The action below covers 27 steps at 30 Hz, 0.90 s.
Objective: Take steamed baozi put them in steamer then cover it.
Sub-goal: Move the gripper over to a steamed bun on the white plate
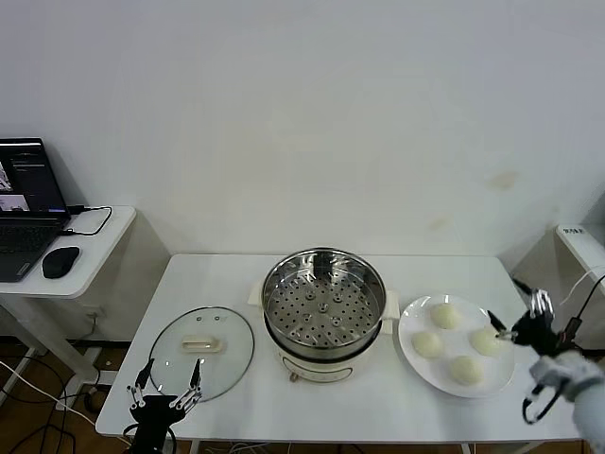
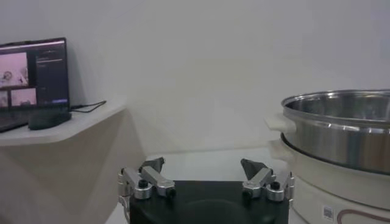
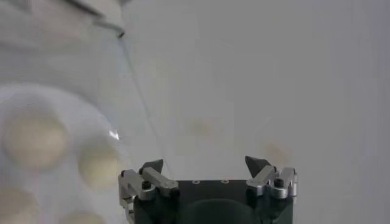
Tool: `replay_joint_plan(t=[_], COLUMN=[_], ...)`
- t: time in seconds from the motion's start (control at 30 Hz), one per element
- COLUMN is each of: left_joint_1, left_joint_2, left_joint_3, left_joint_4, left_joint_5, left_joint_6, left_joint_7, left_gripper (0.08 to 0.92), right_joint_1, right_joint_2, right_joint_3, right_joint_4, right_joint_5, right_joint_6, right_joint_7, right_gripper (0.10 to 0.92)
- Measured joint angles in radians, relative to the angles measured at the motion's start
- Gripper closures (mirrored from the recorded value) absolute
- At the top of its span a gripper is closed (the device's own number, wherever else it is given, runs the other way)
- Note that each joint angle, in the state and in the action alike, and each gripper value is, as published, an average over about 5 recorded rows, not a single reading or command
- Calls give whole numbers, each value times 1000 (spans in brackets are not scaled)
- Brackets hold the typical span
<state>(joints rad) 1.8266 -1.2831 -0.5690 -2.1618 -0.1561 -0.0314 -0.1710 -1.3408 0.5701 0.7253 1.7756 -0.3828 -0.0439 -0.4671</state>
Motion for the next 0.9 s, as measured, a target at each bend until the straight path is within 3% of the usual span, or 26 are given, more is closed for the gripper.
replay_joint_plan(t=[0.4, 0.9], left_joint_1=[-13, -20], left_joint_2=[4, 6], left_joint_3=[-13, -45], left_joint_4=[-5, -8], left_joint_5=[3, -3], left_joint_6=[3, 12], left_joint_7=[-5, -9], left_gripper=[177, 177], right_joint_1=[574, 1085], right_joint_2=[-118, 23], right_joint_3=[-589, -1165], right_joint_4=[-252, -545], right_joint_5=[117, 131], right_joint_6=[13, 34], right_joint_7=[-301, -504], right_gripper=[203, 203])
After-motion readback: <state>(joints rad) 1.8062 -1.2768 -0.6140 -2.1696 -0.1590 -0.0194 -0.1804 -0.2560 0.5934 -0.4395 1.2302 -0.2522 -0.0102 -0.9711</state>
